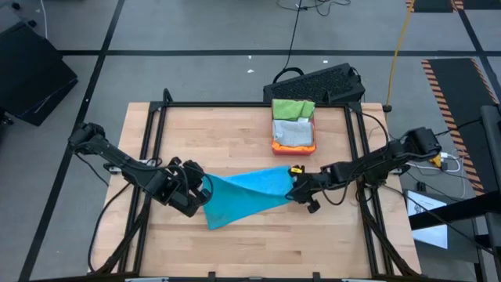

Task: Fold microfiber towels
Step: Fold the blue microfiber cloth

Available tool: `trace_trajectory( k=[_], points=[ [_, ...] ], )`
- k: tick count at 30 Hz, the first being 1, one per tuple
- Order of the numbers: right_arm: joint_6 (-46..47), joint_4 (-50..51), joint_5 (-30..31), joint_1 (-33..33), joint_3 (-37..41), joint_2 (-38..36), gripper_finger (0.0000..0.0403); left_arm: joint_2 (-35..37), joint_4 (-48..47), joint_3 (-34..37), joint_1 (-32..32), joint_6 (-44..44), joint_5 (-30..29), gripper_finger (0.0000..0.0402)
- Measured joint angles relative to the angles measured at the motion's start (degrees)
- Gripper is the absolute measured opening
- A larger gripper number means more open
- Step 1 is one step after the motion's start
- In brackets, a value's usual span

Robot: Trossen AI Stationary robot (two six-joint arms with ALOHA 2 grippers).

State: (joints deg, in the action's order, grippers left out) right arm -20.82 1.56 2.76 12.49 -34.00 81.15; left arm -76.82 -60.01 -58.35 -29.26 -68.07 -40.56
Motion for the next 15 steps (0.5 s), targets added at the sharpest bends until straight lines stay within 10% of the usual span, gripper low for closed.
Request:
trace_trajectory(
  k=[15],
  points=[
    [5.6,18.6,-7.2,-4.4,-1.8,-16.1,0.0001,4.5,8.6,-1.1,-1.2,10.6,8.4,0.0005]
  ],
)
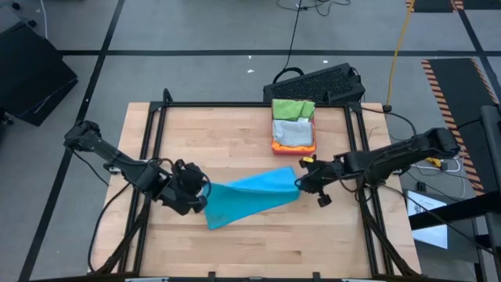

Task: Fold microfiber towels
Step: Fold the blue microfiber cloth

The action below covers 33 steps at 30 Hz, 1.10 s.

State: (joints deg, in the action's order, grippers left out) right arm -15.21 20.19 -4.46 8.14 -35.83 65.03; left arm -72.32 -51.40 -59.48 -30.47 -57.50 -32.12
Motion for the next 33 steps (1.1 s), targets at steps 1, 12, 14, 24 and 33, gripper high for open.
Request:
trace_trajectory(
  k=[1,12,14,24,33],
  points=[
    [0.4,1.2,-1.0,-0.4,0.0,-0.6,0.0001,0.0,1.3,0.0,-0.2,0.9,1.5,0.0007],
    [2.7,-2.6,-6.3,-1.6,0.0,4.0,0.0001,-4.7,4.9,0.0,-2.3,2.4,4.3,0.0008],
    [3.9,-2.2,-6.3,-1.4,0.0,5.1,0.0001,-5.8,4.9,0.0,-2.4,2.5,5.6,0.0004],
    [4.9,-2.2,-4.7,-1.9,0.1,5.7,0.0,-10.6,4.5,0.0,-4.9,3.2,6.7,0.0003],
    [6.1,-3.2,-3.2,-4.0,0.1,5.7,0.0,-11.0,-0.5,0.1,-4.9,-2.5,2.2,0.0003]
  ],
)
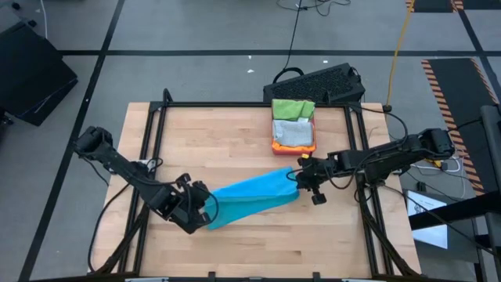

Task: Fold microfiber towels
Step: Fold the blue microfiber cloth

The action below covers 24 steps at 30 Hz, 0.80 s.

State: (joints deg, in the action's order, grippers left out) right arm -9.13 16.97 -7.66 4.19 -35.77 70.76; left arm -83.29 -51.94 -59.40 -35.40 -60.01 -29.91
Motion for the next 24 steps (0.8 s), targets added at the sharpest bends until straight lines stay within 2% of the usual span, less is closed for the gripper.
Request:
trace_trajectory(
  k=[5,13,19,24],
  points=[
    [2.8,-2.8,-3.0,0.0,2.6,0.0,0.0,0.0,5.7,1.7,-1.3,0.1,0.4,0.0006],
    [5.5,-6.1,-3.2,0.0,5.5,0.0,0.0,0.0,13.3,6.1,-3.1,-1.3,1.8,0.0006],
    [6.4,-9.2,-7.3,0.0,7.6,0.0,0.0,0.0,24.8,11.6,-3.3,0.1,6.1,0.0008],
    [8.0,-11.7,-7.6,0.0,8.6,0.0,0.0,0.0,26.1,13.2,-3.3,-0.1,6.4,0.0003]
  ],
)
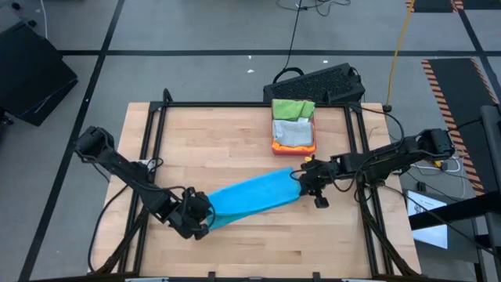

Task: Fold microfiber towels
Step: Fold the blue microfiber cloth

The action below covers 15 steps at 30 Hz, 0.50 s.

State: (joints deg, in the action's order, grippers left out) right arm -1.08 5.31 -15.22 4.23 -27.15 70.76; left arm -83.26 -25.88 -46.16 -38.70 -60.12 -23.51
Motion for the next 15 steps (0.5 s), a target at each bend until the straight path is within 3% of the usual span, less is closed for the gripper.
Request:
trace_trajectory(
  k=[10,15],
  points=[
    [1.8,-4.4,0.0,0.0,2.8,0.0,0.0004,0.0,6.4,2.8,0.0,1.3,2.5,0.0006],
    [3.3,-5.8,0.0,0.0,2.8,0.0,0.0041,0.0,6.4,2.9,0.0,0.3,3.9,0.0068]
  ],
)
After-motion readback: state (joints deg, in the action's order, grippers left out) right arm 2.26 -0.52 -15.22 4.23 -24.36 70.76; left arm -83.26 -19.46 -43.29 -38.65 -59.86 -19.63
